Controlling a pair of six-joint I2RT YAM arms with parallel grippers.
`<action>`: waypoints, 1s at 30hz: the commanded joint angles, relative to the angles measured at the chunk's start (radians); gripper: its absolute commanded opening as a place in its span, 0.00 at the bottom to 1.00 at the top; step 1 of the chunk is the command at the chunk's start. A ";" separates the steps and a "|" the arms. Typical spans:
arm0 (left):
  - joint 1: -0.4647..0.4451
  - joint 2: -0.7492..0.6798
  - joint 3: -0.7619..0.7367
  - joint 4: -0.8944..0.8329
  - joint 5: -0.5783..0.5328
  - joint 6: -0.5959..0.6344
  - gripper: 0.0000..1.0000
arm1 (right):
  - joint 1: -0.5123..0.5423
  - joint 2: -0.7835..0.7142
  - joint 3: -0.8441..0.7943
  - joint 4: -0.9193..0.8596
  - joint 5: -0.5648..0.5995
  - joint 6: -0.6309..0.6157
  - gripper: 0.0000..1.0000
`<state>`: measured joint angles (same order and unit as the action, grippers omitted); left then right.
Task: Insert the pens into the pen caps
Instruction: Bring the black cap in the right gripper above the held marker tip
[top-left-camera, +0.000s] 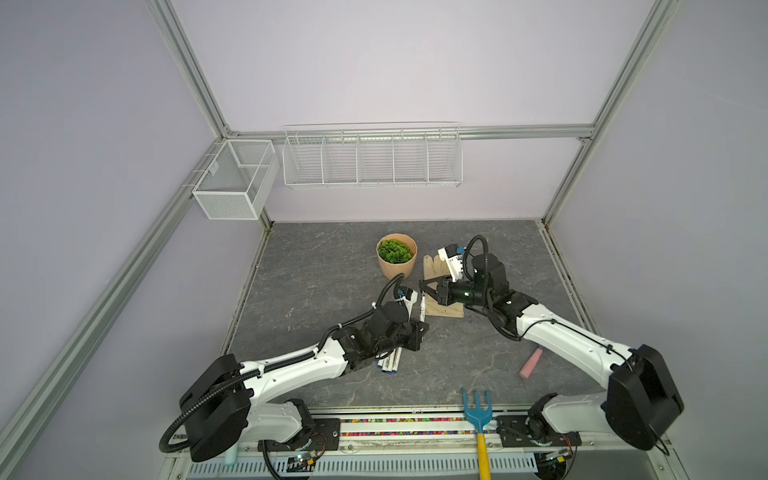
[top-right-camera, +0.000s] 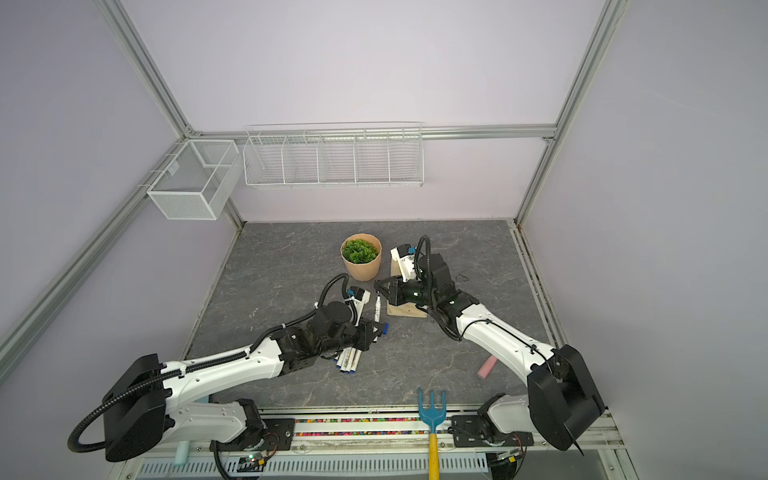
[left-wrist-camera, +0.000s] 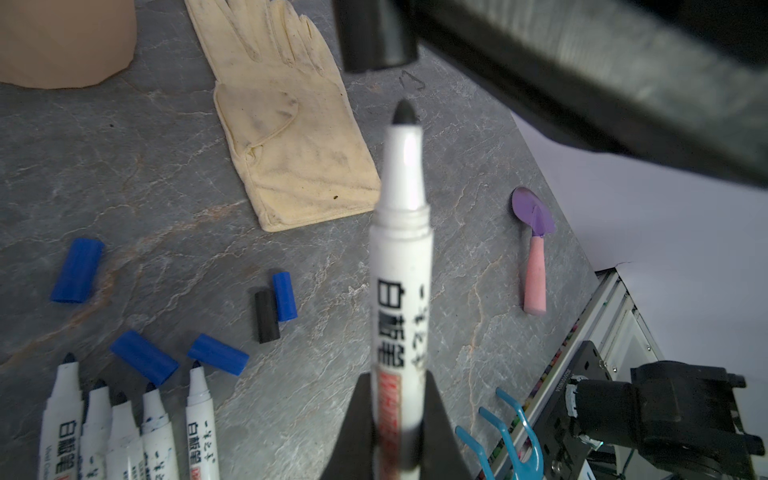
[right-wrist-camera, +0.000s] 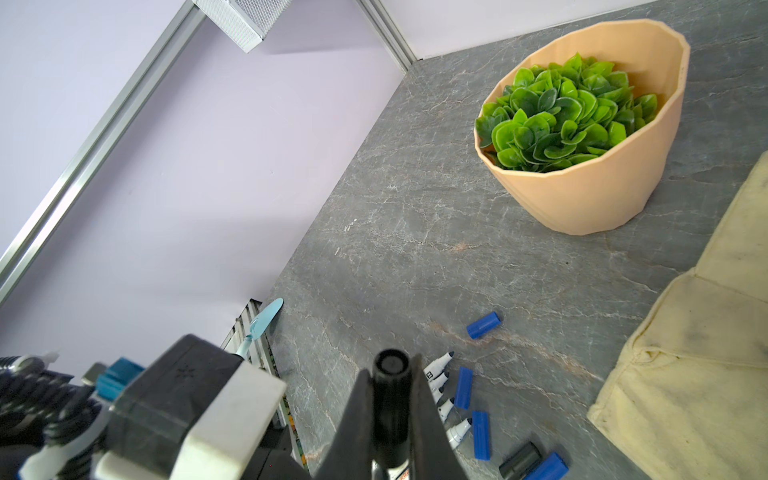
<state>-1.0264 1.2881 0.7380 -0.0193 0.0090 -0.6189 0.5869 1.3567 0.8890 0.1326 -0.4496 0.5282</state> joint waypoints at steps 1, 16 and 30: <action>-0.003 -0.002 0.023 0.016 0.002 0.007 0.00 | 0.008 -0.012 0.012 0.019 -0.020 -0.002 0.07; -0.003 -0.018 0.010 0.025 -0.016 0.006 0.00 | 0.011 -0.043 -0.004 -0.043 -0.003 -0.043 0.07; -0.003 -0.021 0.017 0.032 -0.022 0.011 0.00 | 0.031 -0.036 -0.004 -0.058 -0.027 -0.055 0.07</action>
<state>-1.0264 1.2861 0.7380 -0.0093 -0.0002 -0.6189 0.6029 1.3285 0.8886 0.0891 -0.4511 0.4957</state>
